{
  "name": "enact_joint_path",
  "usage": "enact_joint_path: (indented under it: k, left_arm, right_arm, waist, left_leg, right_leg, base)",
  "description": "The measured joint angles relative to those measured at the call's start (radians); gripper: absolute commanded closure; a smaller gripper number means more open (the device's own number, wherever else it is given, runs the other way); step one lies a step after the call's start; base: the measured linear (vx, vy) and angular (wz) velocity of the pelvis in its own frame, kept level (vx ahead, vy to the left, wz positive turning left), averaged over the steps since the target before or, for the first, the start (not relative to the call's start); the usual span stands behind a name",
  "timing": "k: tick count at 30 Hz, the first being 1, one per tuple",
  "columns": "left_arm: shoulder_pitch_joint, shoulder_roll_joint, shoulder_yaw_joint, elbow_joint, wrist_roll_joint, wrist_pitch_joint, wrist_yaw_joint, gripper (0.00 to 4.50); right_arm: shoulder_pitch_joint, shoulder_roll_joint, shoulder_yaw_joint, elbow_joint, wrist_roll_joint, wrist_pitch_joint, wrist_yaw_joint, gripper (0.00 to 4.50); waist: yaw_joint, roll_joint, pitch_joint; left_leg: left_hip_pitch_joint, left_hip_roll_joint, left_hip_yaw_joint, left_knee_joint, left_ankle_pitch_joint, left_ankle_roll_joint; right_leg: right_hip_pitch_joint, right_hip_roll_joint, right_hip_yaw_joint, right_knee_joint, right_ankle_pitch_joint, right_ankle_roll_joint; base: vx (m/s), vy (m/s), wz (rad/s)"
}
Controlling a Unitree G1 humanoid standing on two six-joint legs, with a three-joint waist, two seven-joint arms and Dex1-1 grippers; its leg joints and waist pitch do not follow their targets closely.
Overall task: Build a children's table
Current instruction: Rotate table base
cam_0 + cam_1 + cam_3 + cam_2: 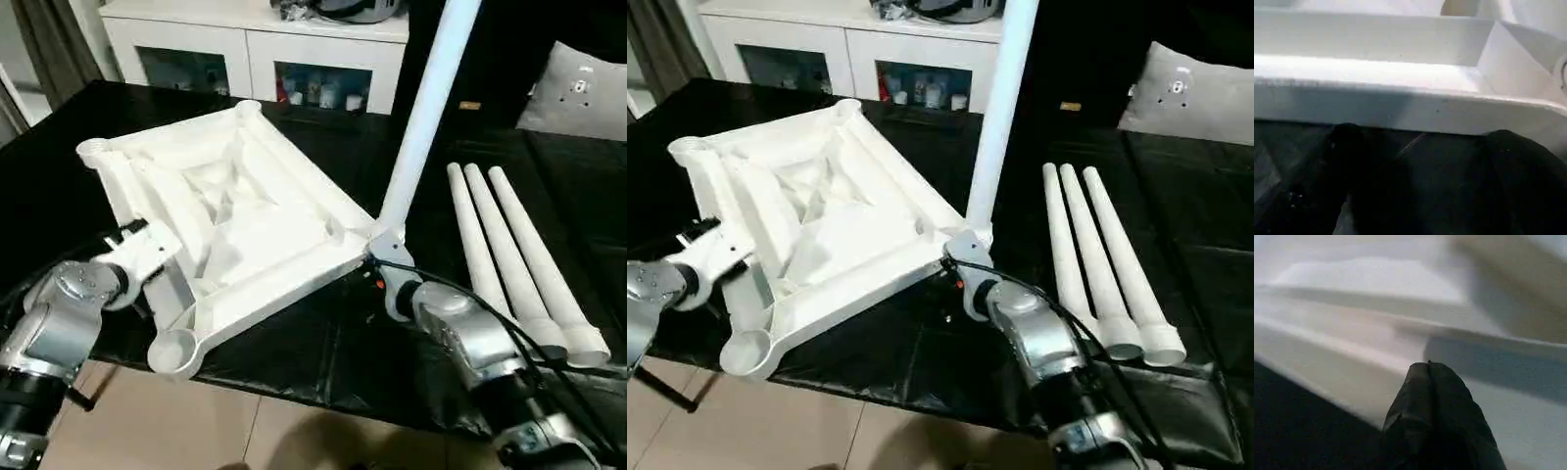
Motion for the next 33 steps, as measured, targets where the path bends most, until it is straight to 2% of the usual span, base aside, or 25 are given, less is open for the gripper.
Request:
enact_joint_path:
  k: [3, 7, 10, 15, 20, 26, 29, 33]
  left_arm:
    - [0.021, 0.023, -0.047, -0.047, -0.035, -0.024, -0.1, 4.43]
    - [0.034, 0.033, -0.074, -0.1, -0.11, -0.066, -0.228, 4.43]
    - [0.03, -0.002, -0.084, -0.112, -0.149, -0.068, -0.274, 4.43]
    - [-0.009, -0.083, -0.122, -0.1, -0.183, -0.091, -0.308, 4.43]
    - [-0.071, -0.209, -0.162, 0.004, -0.186, -0.179, -0.289, 4.43]
    - [-0.147, -0.368, -0.188, 0.189, -0.152, -0.345, -0.126, 4.43]
    - [-0.17, -0.406, -0.188, 0.253, -0.131, -0.401, -0.04, 4.43]
    - [-0.176, -0.452, -0.184, 0.298, -0.121, -0.459, 0.006, 4.43]
  right_arm:
    - [-0.025, 0.007, -0.002, 0.05, -0.003, -0.033, -0.026, 0.0]
    - [-0.041, 0.014, -0.015, 0.096, -0.009, -0.06, -0.041, 0.0]
    - [-0.049, 0.009, -0.02, 0.117, -0.014, -0.071, -0.048, 0.0]
    - [-0.062, -0.013, -0.039, 0.136, -0.021, -0.078, -0.064, 0.0]
    - [-0.062, -0.044, -0.064, 0.14, -0.023, -0.088, -0.078, 0.0]
    - [-0.058, -0.068, -0.092, 0.121, -0.037, -0.037, -0.107, 0.0]
    - [-0.043, -0.068, -0.101, 0.075, -0.015, -0.017, -0.098, 0.0]
    - [0.005, -0.071, -0.156, -0.035, 0.021, 0.029, -0.109, 0.0]
  waist:
    - [0.0, 0.0, 0.0]
    - [0.001, -0.001, 0.0]
    - [0.005, -0.004, 0.0]
    - [-0.001, -0.005, 0.001]
    - [-0.004, -0.005, 0.001]
    - [-0.001, -0.005, 0.0]
    - [-0.004, -0.005, 0.0]
    - [0.0, -0.005, 0.0]
  left_leg:
    - [0.0, 0.0, 0.0, 0.0, 0.0, 0.0]
    - [0.0, 0.0, 0.0, 0.0, 0.0, 0.0]
    - [0.0, 0.0, 0.0, 0.001, 0.0, 0.0]
    - [0.0, 0.0, 0.001, 0.002, 0.0, 0.0]
    - [-0.001, 0.0, 0.001, 0.002, 0.001, 0.0]
    - [-0.001, 0.0, 0.001, 0.003, 0.001, 0.001]
    - [0.0, 0.0, 0.001, 0.003, 0.001, 0.001]
    - [-0.001, 0.0, 0.001, 0.003, 0.001, 0.001]
  right_leg:
    - [0.0, 0.0, 0.0, 0.0, 0.0, 0.0]
    - [0.0, 0.0, 0.0, 0.0, 0.0, 0.0]
    - [0.0, 0.0, 0.0, 0.001, 0.0, 0.0]
    - [0.0, -0.001, 0.001, 0.002, 0.0, 0.0]
    - [0.0, 0.0, 0.001, 0.002, 0.0, 0.0]
    - [0.0, 0.0, 0.001, 0.003, 0.001, 0.001]
    - [0.0, 0.0, 0.001, 0.003, 0.001, 0.001]
    - [0.0, 0.0, 0.001, 0.002, 0.001, 0.001]
  base:
    - [0.0, 0.0, 0.0]
    - [0.0, 0.0, 0.0]
    - [0.0, 0.0, 0.0]
    - [0.0, 0.0, 0.0]
    - [0.0, 0.0, 0.0]
    - [0.0, 0.0, 0.0]
    - [0.0, 0.0, 0.0]
    - [0.0, 0.0, 0.0]
